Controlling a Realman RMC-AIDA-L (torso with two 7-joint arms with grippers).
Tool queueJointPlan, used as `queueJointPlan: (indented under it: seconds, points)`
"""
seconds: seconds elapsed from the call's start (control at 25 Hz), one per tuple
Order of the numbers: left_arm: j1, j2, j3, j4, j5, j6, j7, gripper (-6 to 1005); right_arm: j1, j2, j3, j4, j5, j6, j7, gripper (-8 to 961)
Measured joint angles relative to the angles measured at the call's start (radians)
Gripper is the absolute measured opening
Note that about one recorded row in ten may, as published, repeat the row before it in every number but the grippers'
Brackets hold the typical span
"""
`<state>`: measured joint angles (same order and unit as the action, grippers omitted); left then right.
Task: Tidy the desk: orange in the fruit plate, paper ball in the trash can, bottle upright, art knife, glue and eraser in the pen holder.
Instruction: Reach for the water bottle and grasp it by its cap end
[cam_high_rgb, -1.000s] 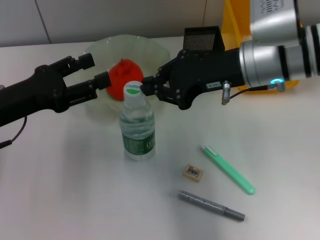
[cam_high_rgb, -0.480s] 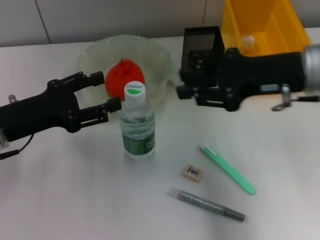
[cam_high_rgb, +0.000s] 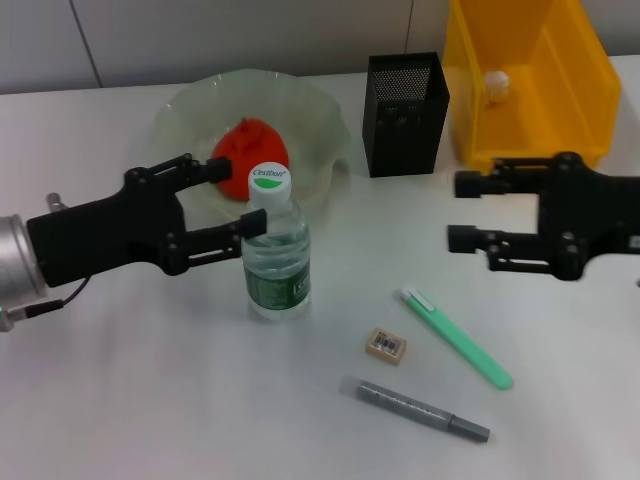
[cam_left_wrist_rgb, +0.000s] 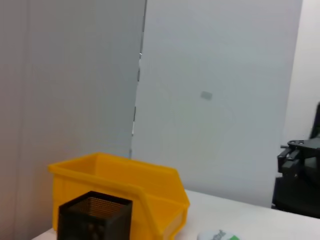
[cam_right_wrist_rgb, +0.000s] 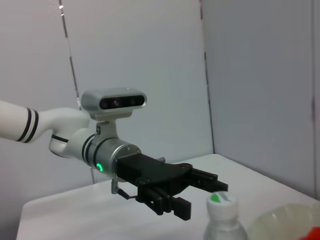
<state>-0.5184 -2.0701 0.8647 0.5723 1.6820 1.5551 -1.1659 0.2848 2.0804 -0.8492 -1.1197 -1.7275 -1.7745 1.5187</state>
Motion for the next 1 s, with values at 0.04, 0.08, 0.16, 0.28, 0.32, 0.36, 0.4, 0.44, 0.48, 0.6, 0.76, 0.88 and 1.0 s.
queueJointPlan:
  seconds: [0.04, 0.08, 0.16, 0.28, 0.32, 0.36, 0.4, 0.44, 0.48, 0.6, 0.76, 0.88, 1.0]
  points:
    - [0.000, 0.000, 0.000, 0.000, 0.000, 0.000, 0.000, 814, -0.007, -0.001, 0.013, 0.010, -0.002, -0.003, -0.005, 592]
    - [-0.005, -0.001, 0.012, -0.002, -0.001, -0.005, 0.005, 814, -0.013, -0.002, 0.026, 0.020, -0.005, -0.005, -0.008, 596]
    - [-0.014, -0.004, 0.024, -0.009, -0.007, -0.017, 0.014, 814, -0.027, -0.005, 0.051, 0.045, -0.014, -0.005, -0.010, 604]
    - [-0.021, -0.005, 0.024, -0.017, -0.012, -0.022, 0.020, 815, -0.034, -0.006, 0.055, 0.057, -0.018, -0.003, -0.010, 608]
    - [-0.047, -0.006, 0.025, -0.060, -0.027, -0.043, 0.047, 815, -0.038, -0.006, 0.055, 0.066, -0.019, 0.000, -0.011, 609]
    - [-0.047, -0.006, 0.025, -0.060, -0.027, -0.043, 0.047, 815, -0.038, -0.006, 0.055, 0.066, -0.019, 0.000, -0.011, 609]
    - [-0.055, -0.006, 0.025, -0.073, -0.030, -0.050, 0.055, 815, -0.039, -0.007, 0.055, 0.070, -0.021, 0.001, -0.012, 609]
    - [-0.055, -0.006, 0.025, -0.073, -0.030, -0.050, 0.055, 815, -0.039, -0.007, 0.055, 0.070, -0.021, 0.001, -0.012, 609]
    - [-0.055, -0.006, 0.025, -0.073, -0.030, -0.050, 0.055, 815, -0.040, -0.008, 0.055, 0.071, -0.021, 0.001, -0.012, 609]
    - [-0.090, -0.006, 0.025, -0.115, -0.033, -0.077, 0.087, 815, -0.040, -0.009, 0.055, 0.072, -0.021, 0.001, -0.012, 609]
    - [-0.096, -0.009, 0.028, -0.118, -0.033, -0.089, 0.111, 815, -0.041, -0.010, 0.056, 0.080, -0.024, 0.005, -0.015, 609]
    - [-0.094, -0.008, 0.029, -0.118, -0.034, -0.092, 0.115, 776, -0.041, -0.010, 0.056, 0.081, -0.028, 0.008, -0.015, 609]
    - [-0.089, -0.005, 0.033, -0.118, -0.034, -0.090, 0.127, 736, -0.041, -0.010, 0.056, 0.081, -0.033, 0.014, -0.015, 609]
